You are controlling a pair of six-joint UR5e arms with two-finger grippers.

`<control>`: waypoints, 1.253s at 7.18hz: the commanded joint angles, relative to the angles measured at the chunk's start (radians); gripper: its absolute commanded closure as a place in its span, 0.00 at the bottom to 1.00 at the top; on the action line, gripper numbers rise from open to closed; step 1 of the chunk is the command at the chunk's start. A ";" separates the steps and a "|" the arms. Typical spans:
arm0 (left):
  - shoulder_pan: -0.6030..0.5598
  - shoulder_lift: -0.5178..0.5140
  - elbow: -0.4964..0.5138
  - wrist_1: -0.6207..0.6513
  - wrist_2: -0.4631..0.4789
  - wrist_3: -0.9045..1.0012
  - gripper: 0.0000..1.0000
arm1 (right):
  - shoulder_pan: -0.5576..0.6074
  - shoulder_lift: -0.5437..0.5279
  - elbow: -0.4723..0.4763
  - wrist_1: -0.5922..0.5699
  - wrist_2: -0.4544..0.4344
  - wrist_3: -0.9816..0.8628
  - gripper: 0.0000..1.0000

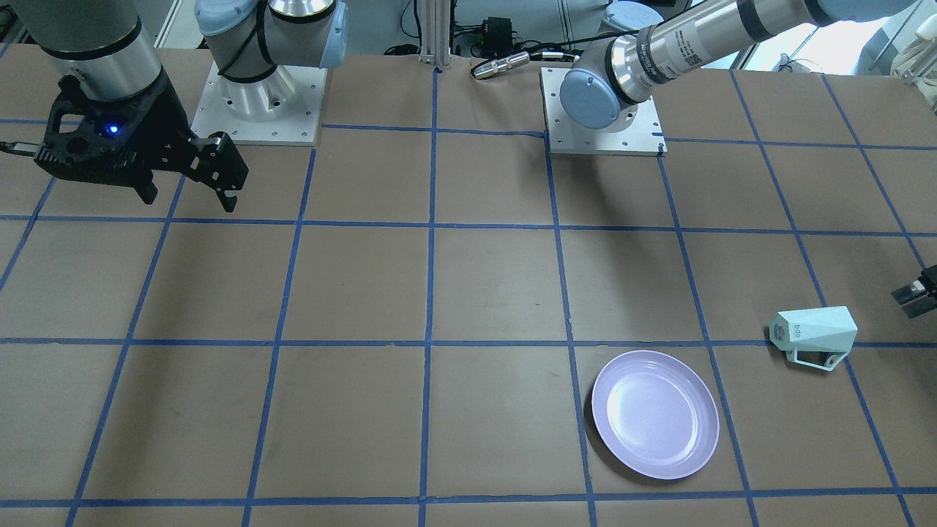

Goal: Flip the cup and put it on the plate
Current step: 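Close the left gripper on the open end of the lying cup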

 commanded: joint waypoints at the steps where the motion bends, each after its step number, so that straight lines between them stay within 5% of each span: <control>1: -0.002 -0.035 -0.002 -0.023 -0.026 0.019 0.00 | 0.000 -0.001 0.000 0.000 0.000 0.000 0.00; 9: -0.019 -0.093 -0.005 -0.189 -0.154 0.062 0.00 | 0.000 -0.001 0.000 0.000 0.000 0.000 0.00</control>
